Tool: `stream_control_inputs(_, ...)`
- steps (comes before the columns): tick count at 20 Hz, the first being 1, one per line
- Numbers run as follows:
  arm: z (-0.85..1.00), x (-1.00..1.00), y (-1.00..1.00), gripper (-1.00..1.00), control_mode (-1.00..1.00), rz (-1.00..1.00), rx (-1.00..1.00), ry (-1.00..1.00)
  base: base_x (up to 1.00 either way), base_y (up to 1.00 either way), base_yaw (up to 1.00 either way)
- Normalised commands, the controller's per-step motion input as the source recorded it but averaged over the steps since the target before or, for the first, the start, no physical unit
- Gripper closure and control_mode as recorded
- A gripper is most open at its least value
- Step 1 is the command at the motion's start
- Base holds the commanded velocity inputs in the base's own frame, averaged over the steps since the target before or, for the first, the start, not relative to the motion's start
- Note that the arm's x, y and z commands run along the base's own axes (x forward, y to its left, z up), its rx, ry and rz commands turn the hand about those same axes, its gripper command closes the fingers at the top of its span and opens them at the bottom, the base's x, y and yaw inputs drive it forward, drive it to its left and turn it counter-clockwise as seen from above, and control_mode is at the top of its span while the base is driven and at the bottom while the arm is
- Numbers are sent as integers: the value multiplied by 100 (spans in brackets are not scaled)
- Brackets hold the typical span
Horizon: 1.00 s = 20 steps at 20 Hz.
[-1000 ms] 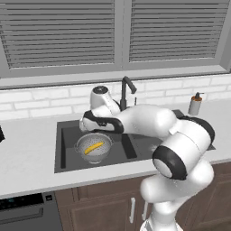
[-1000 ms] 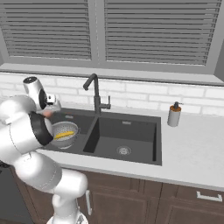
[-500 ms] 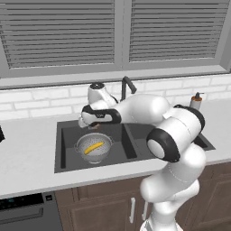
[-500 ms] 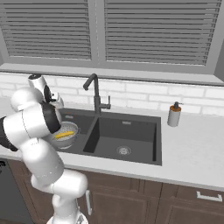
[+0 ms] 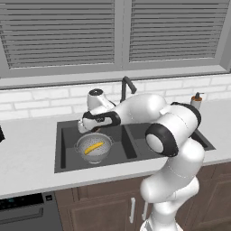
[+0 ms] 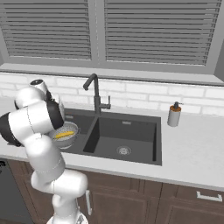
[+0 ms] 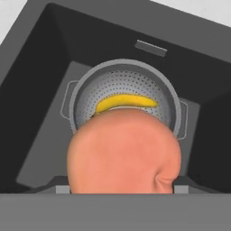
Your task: Put the colander in the sink, put the banana, peach in the colander, and turn on the sink faucet and pour water over the colander.
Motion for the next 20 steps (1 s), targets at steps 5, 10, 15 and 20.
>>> stream_control_inputs(5,-49,0,0,100,-100,0,0,0,0,0,0)
stream_control_inputs(10,-50,0,0,100,-100,0,0,0,0,0,0)
stream_control_inputs(15,-31,3,0,100,-100,0,0,0,0,0,0)
stream_control_inputs(20,-8,33,4,100,-100,0,0,0,0,0,0)
